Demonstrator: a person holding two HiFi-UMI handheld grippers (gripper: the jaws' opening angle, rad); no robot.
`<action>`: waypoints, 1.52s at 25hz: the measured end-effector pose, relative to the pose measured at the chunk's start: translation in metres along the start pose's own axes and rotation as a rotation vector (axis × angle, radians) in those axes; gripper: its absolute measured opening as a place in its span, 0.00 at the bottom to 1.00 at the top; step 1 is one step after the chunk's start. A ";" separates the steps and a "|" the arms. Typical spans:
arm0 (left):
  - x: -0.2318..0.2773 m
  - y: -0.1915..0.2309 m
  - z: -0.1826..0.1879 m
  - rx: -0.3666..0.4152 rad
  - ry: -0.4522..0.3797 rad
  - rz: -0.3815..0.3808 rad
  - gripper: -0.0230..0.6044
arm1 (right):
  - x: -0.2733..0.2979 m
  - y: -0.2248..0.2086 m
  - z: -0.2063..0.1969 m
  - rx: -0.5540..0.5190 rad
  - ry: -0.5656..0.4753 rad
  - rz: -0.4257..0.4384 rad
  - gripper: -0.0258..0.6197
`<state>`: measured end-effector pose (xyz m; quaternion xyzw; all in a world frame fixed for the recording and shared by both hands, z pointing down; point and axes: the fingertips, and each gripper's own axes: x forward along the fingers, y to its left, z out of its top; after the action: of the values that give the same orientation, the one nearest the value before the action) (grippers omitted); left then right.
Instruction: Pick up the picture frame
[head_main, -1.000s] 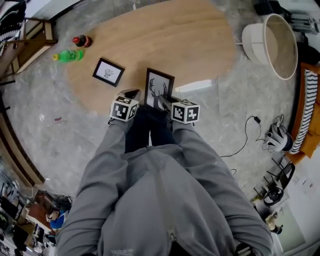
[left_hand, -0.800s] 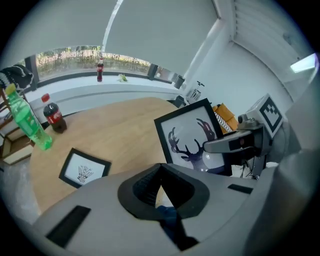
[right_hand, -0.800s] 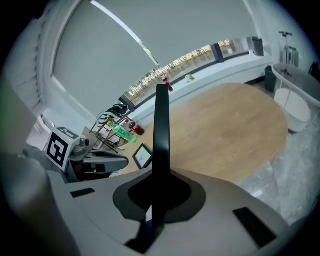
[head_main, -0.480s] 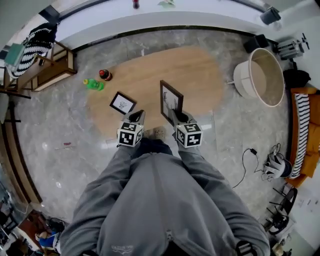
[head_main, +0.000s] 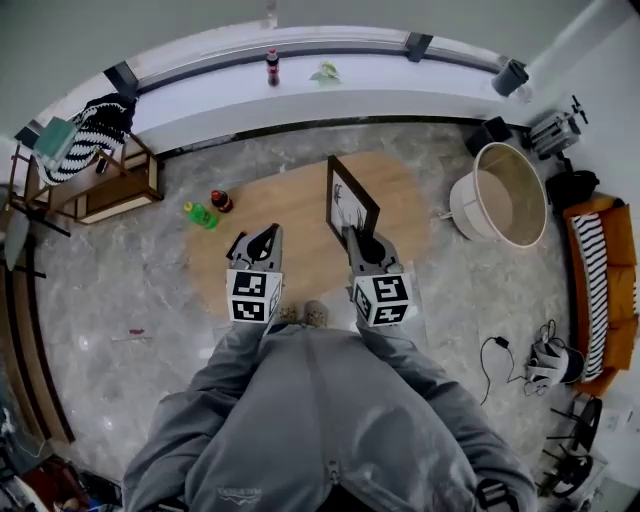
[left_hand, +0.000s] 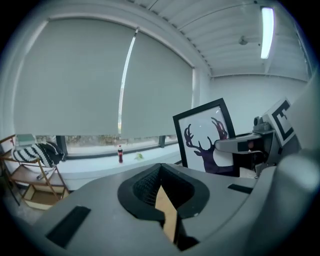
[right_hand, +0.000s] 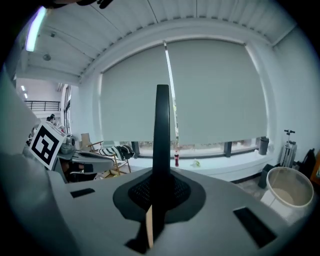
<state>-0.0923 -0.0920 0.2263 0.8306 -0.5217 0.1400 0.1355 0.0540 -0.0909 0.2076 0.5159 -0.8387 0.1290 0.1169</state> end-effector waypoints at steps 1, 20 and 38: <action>-0.008 -0.001 0.015 0.012 -0.027 0.010 0.06 | -0.007 0.003 0.015 -0.011 -0.034 -0.004 0.10; -0.127 -0.041 0.154 0.165 -0.366 0.084 0.06 | -0.106 0.056 0.151 -0.193 -0.369 -0.044 0.10; -0.126 -0.053 0.153 0.138 -0.375 0.059 0.06 | -0.117 0.062 0.161 -0.233 -0.415 -0.062 0.10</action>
<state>-0.0833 -0.0221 0.0331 0.8338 -0.5510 0.0221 -0.0252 0.0396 -0.0202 0.0117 0.5401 -0.8376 -0.0812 0.0047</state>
